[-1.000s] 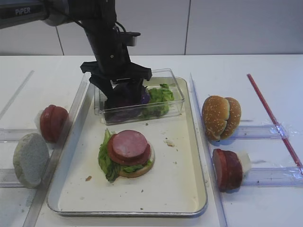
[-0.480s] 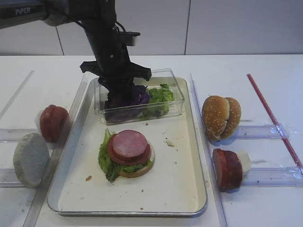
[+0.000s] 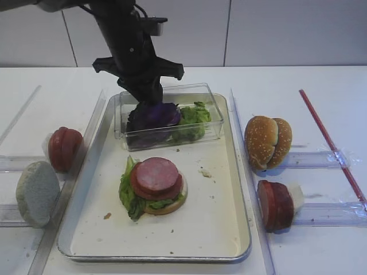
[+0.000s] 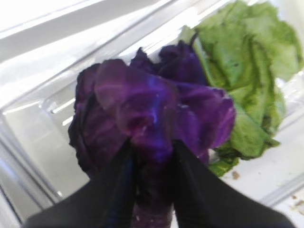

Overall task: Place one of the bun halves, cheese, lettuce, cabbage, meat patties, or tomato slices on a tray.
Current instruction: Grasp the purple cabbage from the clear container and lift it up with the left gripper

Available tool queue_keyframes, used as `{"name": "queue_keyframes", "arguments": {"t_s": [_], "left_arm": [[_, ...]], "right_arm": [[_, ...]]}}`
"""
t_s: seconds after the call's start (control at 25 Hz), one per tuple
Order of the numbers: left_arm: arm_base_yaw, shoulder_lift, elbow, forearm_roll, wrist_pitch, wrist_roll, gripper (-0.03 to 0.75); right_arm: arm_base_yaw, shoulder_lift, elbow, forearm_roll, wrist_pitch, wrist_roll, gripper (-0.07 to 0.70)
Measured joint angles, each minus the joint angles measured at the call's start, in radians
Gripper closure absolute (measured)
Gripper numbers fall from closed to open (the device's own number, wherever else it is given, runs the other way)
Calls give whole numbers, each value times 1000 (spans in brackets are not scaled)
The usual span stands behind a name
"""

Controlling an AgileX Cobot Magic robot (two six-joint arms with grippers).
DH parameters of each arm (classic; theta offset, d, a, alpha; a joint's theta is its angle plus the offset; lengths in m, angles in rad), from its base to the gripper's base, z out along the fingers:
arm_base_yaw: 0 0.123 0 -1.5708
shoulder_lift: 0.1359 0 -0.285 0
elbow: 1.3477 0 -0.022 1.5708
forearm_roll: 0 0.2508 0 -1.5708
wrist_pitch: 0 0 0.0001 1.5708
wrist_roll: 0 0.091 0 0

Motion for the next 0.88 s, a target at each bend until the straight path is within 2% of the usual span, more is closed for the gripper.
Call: {"name": "queue_keyframes", "arguments": {"t_s": [0.52,0.6,0.88], "left_arm": [[0,-117,8,-60,6,-50,552],[-4,-156,40,-69,6,-56,552],[-23,-345,248,-73,7,-58,552]], "right_arm": [[0,0,0,0,0,2,274],[0,0,0,0,0,4,274],[0,0,0,0,-2,4,274]]}}
